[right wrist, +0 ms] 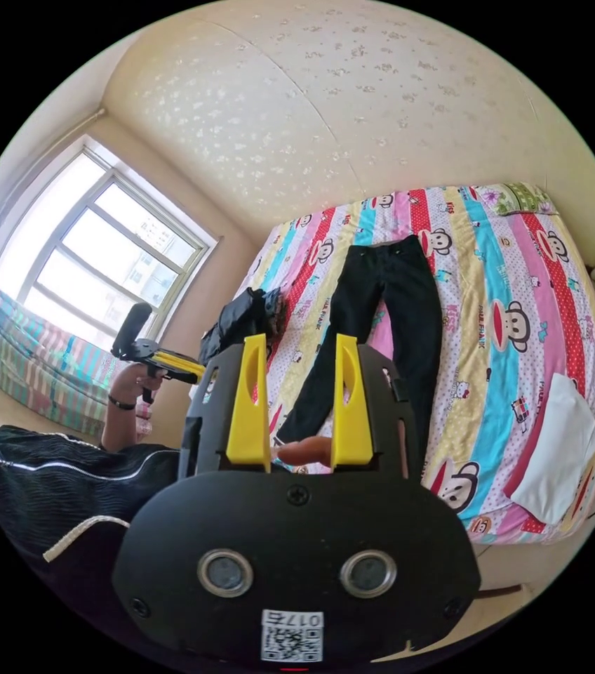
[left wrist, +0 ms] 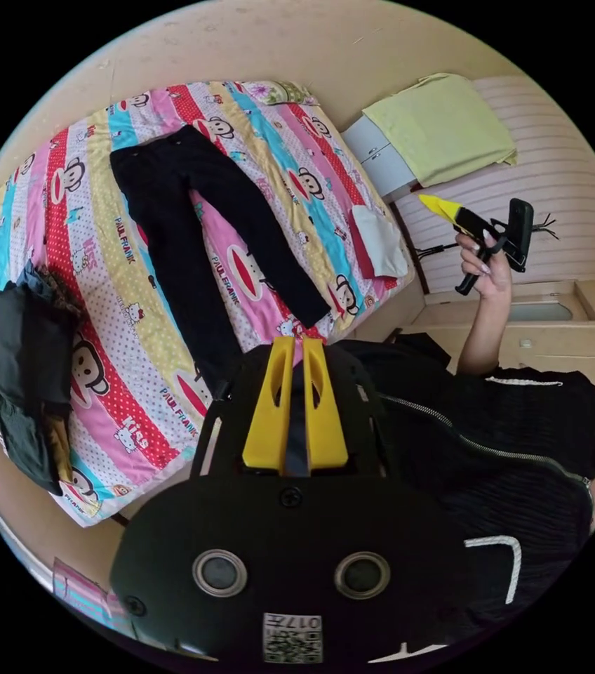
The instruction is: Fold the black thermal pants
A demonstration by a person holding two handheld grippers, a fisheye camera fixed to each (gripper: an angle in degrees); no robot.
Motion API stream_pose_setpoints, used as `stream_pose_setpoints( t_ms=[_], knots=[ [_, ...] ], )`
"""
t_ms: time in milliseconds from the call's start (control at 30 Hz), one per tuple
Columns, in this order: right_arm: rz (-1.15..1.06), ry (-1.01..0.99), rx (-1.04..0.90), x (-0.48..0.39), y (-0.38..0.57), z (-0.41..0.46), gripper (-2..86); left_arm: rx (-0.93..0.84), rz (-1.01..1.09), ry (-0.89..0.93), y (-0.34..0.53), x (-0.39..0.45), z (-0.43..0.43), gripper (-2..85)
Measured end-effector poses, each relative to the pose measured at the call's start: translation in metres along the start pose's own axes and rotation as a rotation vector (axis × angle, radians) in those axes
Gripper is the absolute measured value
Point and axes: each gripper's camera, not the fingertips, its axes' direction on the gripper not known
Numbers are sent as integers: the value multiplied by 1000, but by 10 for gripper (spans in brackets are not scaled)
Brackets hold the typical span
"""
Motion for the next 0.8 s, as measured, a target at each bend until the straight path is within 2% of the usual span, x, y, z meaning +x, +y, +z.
stream_pose_setpoints(
  t_ms=[233,300,400,567,700,800],
  knots=[
    [22,-21,-1,13,-15,-37,140,100,-28,-158,4,-21,-50,-8],
    [34,-74,-35,19,-20,-38,140,106,-34,-135,3,-34,-51,-9],
    [30,-115,-80,23,-24,-41,135,1,-42,-13,1,-61,-35,-10],
    [24,-75,-40,36,-30,-74,116,65,-30,-114,10,-79,-65,-10],
    [86,-143,-123,62,-38,-77,103,-41,-65,-11,0,-120,-63,-10],
    [113,-221,-107,77,-38,-83,91,24,-28,-9,6,-130,-76,-10]
  ],
)
